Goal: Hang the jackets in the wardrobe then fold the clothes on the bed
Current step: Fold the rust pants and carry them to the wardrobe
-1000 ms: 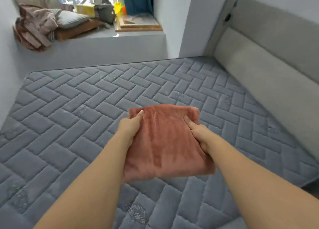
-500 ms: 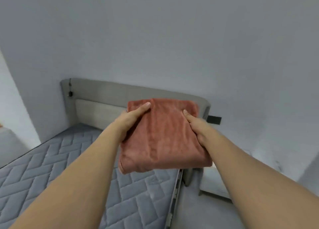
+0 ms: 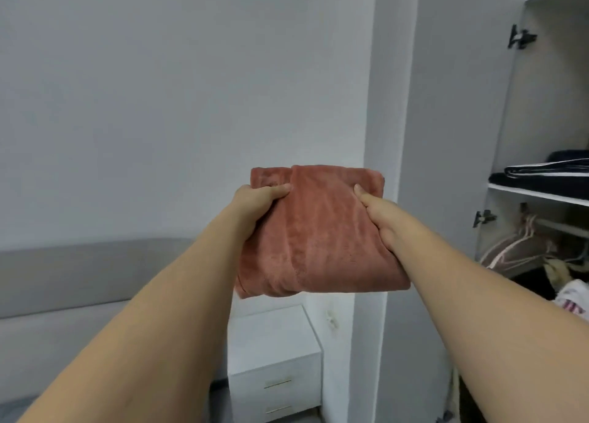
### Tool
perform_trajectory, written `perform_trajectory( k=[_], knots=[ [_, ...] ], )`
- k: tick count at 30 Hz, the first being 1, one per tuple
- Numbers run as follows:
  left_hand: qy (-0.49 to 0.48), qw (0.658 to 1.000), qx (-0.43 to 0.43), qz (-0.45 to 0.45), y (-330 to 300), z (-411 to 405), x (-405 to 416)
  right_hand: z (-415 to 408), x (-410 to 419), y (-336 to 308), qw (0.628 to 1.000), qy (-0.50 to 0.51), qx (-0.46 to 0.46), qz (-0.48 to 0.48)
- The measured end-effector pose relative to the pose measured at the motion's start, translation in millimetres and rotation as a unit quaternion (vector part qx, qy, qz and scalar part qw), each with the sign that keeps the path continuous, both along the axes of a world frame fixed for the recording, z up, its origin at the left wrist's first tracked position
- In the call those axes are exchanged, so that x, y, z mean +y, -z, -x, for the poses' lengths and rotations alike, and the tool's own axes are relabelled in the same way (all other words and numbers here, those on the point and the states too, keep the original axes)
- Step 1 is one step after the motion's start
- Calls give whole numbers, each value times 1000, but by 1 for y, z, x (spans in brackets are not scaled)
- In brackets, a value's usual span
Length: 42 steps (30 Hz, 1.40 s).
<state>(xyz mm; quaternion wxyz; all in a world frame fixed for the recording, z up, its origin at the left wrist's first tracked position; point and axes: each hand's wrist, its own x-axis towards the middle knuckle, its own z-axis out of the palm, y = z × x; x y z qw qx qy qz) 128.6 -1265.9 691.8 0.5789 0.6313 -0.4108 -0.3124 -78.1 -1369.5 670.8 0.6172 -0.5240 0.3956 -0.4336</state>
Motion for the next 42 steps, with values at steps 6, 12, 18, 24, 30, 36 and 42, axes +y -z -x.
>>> perform_trajectory(
  k=[6,12,18,24,30,36,42],
  knots=[
    [80,996,-21,20,-25,62,-119,78,-72,-18,994,102,-25,25],
    [228,971,-71,13,-45,99,-209,130,-126,-36,970,220,-72,69],
    [441,889,-115,-42,-58,170,-295,212,-154,-63,917,376,-106,82],
    [458,886,-70,34,-75,302,-342,302,-143,-77,866,483,-98,80],
    [464,878,-16,118,-104,421,-366,393,-128,-103,828,541,-77,122],
    [492,859,49,135,-136,545,-387,491,-128,-152,786,596,-9,166],
    [534,830,118,107,-155,673,-388,599,-124,-197,686,689,161,169]
  ],
)
